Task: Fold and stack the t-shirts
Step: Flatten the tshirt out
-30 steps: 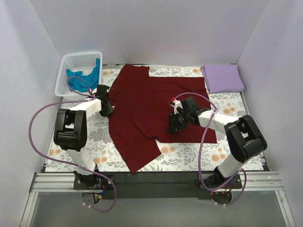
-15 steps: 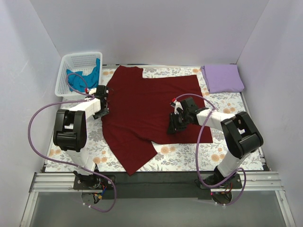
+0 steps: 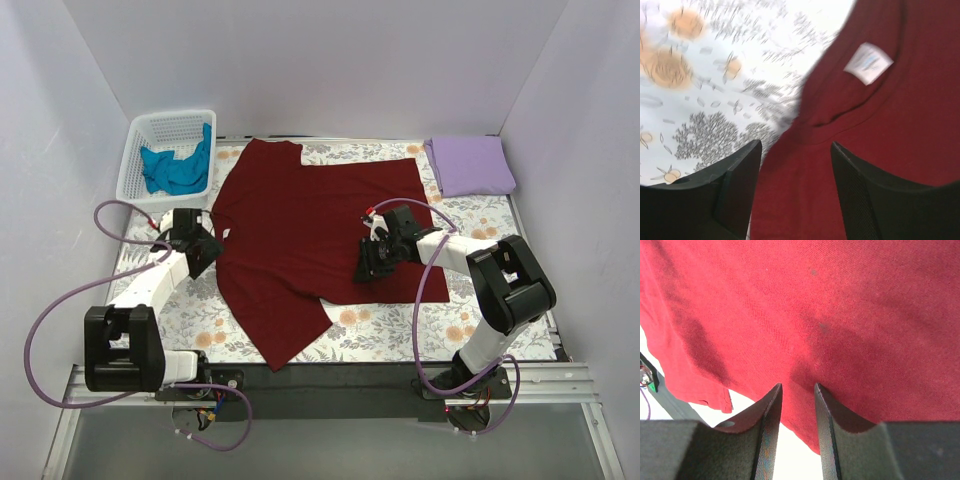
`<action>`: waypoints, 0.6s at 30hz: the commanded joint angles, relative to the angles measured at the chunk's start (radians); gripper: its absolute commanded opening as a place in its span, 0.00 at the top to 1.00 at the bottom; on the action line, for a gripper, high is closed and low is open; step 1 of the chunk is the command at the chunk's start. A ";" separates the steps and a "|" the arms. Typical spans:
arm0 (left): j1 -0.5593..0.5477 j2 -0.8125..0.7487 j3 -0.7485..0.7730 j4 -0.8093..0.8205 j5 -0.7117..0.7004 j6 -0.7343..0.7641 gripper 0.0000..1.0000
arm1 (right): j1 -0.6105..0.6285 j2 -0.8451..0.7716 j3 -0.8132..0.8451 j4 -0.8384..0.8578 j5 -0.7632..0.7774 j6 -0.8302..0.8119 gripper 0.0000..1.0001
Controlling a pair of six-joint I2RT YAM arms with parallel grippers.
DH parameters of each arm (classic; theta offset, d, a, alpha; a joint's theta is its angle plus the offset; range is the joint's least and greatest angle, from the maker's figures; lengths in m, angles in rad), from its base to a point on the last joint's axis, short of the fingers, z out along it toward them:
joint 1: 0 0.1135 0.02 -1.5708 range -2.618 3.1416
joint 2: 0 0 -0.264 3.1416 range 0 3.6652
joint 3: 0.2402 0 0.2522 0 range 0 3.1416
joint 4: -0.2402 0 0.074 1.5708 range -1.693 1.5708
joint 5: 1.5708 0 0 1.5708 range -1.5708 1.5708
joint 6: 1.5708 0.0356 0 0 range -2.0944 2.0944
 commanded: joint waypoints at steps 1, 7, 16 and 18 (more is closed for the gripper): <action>0.042 -0.061 -0.085 0.044 0.109 -0.095 0.44 | -0.010 0.032 -0.037 -0.030 0.073 -0.046 0.60; 0.090 -0.061 -0.126 0.053 0.132 -0.081 0.67 | -0.010 0.032 -0.046 -0.018 0.057 -0.049 0.60; 0.087 0.008 -0.125 0.073 0.212 -0.016 0.66 | -0.010 0.039 -0.052 -0.005 0.037 -0.054 0.60; 0.084 0.031 -0.123 0.071 0.209 -0.007 0.66 | -0.010 0.044 -0.051 -0.002 0.034 -0.054 0.60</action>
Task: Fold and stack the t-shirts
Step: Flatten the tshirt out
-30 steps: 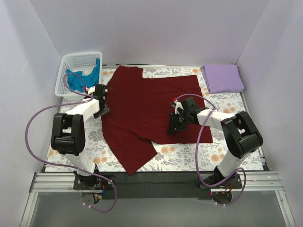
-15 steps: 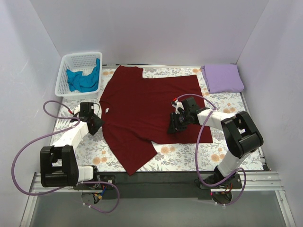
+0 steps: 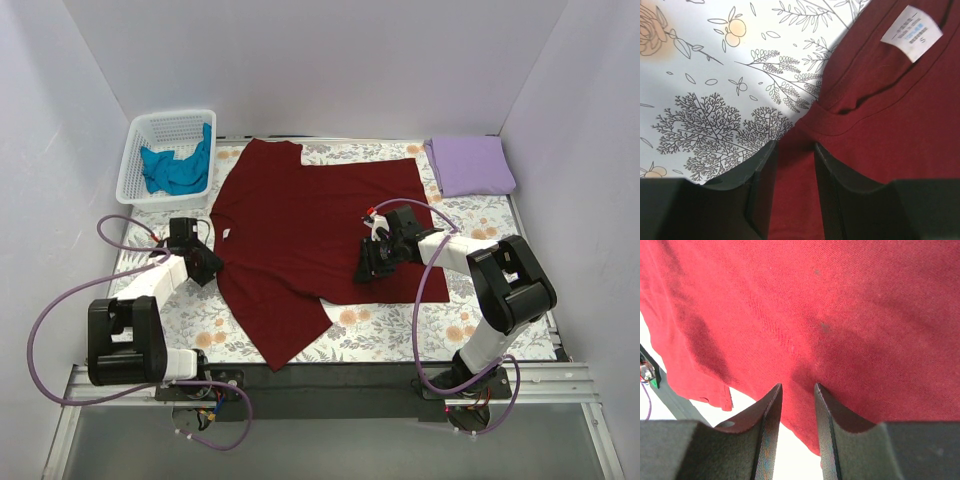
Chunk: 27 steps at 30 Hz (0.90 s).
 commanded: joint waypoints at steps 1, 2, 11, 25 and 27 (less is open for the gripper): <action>-0.007 0.026 0.002 0.014 0.027 0.032 0.66 | -0.003 0.044 -0.036 -0.028 0.063 -0.038 0.60; -0.016 0.035 0.004 0.014 0.028 0.034 0.66 | -0.002 0.047 -0.036 -0.028 0.063 -0.040 0.60; -0.143 0.139 0.102 -0.106 -0.148 0.040 0.84 | -0.003 0.050 -0.038 -0.027 0.057 -0.040 0.60; -0.352 0.360 0.432 -0.716 -0.874 -0.082 0.83 | -0.002 0.056 -0.041 -0.019 0.040 -0.044 0.60; -0.358 0.404 0.430 -0.747 -0.912 -0.124 0.77 | -0.002 0.062 -0.039 -0.019 0.035 -0.046 0.60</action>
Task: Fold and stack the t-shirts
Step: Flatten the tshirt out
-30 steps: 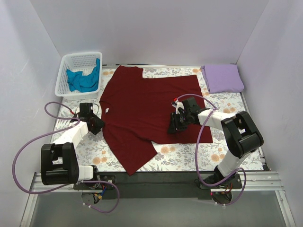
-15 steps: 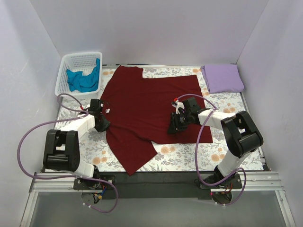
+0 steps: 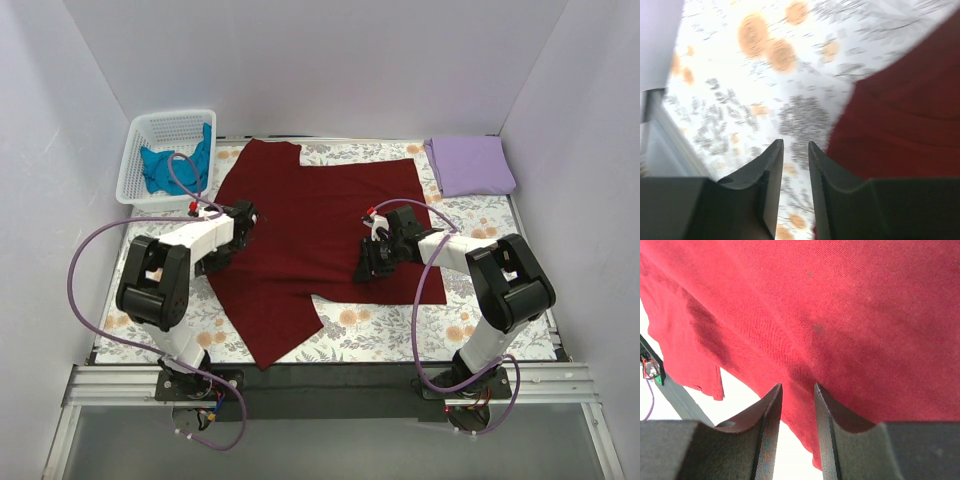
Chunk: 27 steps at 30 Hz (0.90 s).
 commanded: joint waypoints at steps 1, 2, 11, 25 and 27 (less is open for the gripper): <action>-0.009 0.053 0.014 -0.198 -0.205 -0.100 0.73 | 0.002 0.052 -0.037 -0.036 0.066 -0.044 0.60; -0.009 0.060 0.012 -0.209 -0.211 -0.114 0.68 | 0.002 0.051 -0.037 -0.038 0.065 -0.042 0.60; -0.026 -0.209 -0.032 0.077 0.141 0.048 0.57 | 0.002 0.049 -0.032 -0.036 0.062 -0.044 0.61; -0.067 -0.328 -0.325 0.206 0.766 0.009 0.58 | 0.002 -0.233 0.000 -0.143 0.239 -0.079 0.60; -0.076 -0.312 -0.343 0.191 0.798 0.010 0.58 | 0.002 -0.261 -0.003 -0.157 0.302 -0.085 0.59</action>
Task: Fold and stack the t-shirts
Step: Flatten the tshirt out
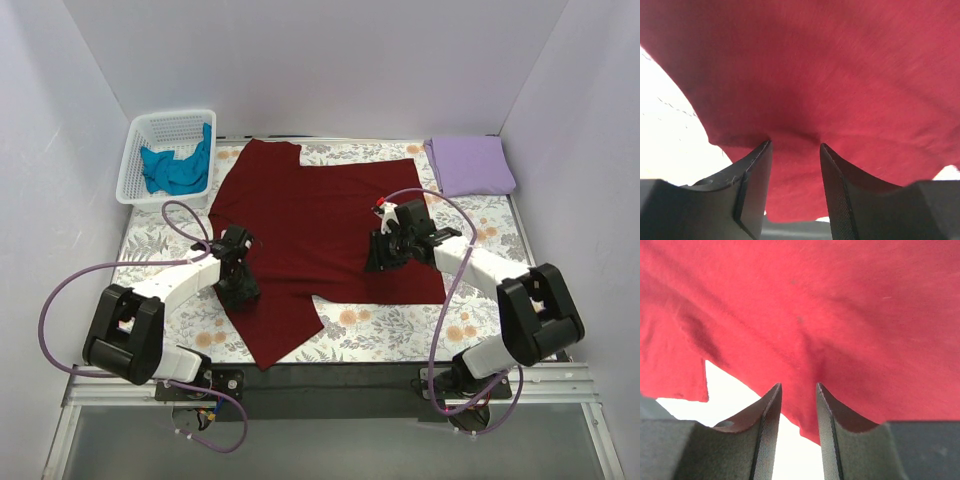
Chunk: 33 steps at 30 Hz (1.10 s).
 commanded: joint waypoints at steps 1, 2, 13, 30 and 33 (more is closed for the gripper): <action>-0.028 0.017 -0.032 -0.023 0.106 -0.004 0.59 | -0.001 -0.074 0.000 -0.059 0.145 -0.029 0.59; -0.034 0.021 -0.041 -0.030 0.105 -0.007 0.60 | 0.001 -0.100 -0.005 -0.071 0.167 -0.031 0.59; -0.125 0.010 -0.095 -0.142 0.154 -0.027 0.64 | -0.013 -0.171 -0.048 -0.120 0.306 -0.037 0.57; -0.113 -0.145 0.040 -0.219 -0.042 -0.075 0.62 | -0.314 -0.156 -0.172 -0.114 0.197 0.027 0.52; -0.076 -0.141 0.068 -0.198 -0.075 -0.075 0.62 | -0.401 -0.150 -0.201 -0.106 0.190 0.044 0.52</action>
